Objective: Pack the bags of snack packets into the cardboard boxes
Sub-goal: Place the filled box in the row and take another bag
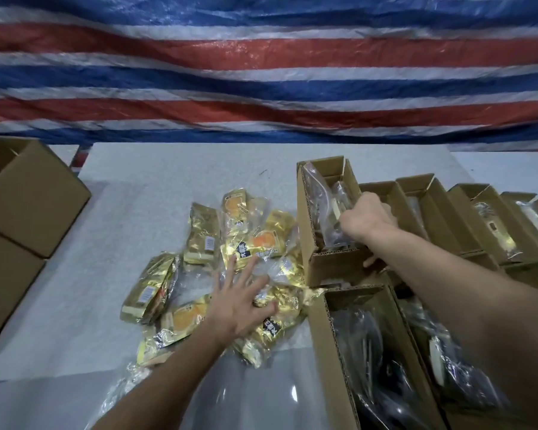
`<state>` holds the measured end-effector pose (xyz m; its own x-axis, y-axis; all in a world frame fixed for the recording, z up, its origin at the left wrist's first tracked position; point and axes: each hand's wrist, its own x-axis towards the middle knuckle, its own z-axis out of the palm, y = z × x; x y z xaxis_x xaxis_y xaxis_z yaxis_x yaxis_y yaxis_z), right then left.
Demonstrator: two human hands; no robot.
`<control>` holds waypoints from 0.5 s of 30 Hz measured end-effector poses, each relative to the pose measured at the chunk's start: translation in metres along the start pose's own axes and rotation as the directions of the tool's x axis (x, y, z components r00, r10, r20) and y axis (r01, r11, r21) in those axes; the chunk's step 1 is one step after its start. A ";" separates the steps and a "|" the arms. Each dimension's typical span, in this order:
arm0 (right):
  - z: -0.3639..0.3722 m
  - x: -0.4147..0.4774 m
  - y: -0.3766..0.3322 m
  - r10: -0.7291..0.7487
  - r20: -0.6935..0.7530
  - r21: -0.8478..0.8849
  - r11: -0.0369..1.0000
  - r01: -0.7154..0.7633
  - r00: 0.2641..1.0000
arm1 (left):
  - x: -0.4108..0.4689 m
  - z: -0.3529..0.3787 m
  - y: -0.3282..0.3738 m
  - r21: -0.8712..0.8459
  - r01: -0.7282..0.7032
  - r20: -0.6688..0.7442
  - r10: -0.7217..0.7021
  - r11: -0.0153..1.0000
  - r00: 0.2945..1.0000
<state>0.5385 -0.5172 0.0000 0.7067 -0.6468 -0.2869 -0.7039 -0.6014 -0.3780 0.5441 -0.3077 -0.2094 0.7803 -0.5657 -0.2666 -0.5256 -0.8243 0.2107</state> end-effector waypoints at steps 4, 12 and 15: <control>-0.001 0.002 -0.005 -0.017 -0.017 0.017 1.000 0.017 1.000 | -0.048 0.013 -0.019 -0.031 0.032 -0.016 -0.033 0.999 0.999; 0.012 0.008 -0.001 -0.011 -0.012 -0.023 1.000 0.011 1.000 | -0.146 0.017 -0.026 -0.048 0.141 0.019 -0.140 0.989 0.990; 0.020 0.009 0.004 0.006 0.017 -0.027 1.000 -0.005 1.000 | -0.160 0.004 -0.021 -0.057 0.156 -0.153 -0.163 0.986 0.975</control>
<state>0.5435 -0.5160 -0.0211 0.7039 -0.6419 -0.3042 -0.7092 -0.6105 -0.3527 0.4288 -0.2003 -0.1746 0.8982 -0.4130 -0.1505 -0.3769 -0.8998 0.2198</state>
